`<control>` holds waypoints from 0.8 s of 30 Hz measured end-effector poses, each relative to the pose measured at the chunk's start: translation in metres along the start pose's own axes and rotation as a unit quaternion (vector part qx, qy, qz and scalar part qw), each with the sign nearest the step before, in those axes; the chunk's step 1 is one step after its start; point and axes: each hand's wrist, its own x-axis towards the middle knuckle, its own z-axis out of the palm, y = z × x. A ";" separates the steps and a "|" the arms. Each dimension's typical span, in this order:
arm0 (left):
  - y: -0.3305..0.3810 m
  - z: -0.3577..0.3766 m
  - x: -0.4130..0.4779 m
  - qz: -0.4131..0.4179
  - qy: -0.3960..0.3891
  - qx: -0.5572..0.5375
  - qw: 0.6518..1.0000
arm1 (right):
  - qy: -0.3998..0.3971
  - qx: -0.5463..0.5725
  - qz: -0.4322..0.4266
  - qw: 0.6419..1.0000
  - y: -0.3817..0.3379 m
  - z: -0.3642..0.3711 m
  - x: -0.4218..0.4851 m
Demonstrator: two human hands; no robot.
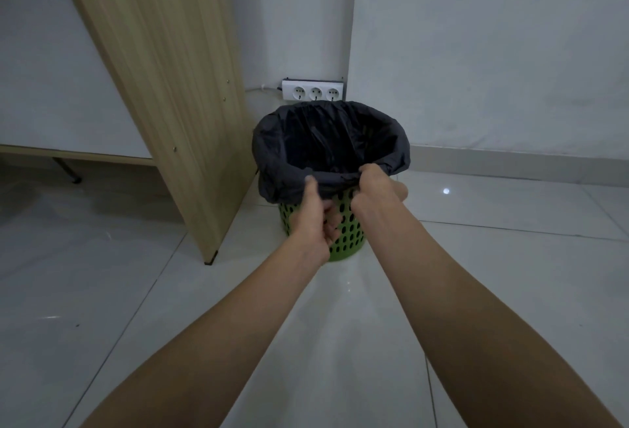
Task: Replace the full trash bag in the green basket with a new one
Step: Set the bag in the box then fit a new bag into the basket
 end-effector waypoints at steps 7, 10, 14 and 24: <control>0.026 -0.032 0.015 0.057 0.080 -0.213 0.972 | -0.004 -0.005 -0.022 1.000 0.002 0.000 0.003; 0.029 -0.049 0.030 0.137 0.062 -0.048 0.988 | -0.002 -0.010 -0.032 0.999 0.002 -0.001 0.005; 0.027 -0.058 0.033 0.214 0.060 0.209 0.952 | 0.005 -0.007 -0.044 0.999 -0.008 -0.007 0.014; 0.014 -0.056 0.042 0.423 0.085 0.359 0.828 | 0.010 0.006 -0.063 0.998 -0.020 -0.015 0.035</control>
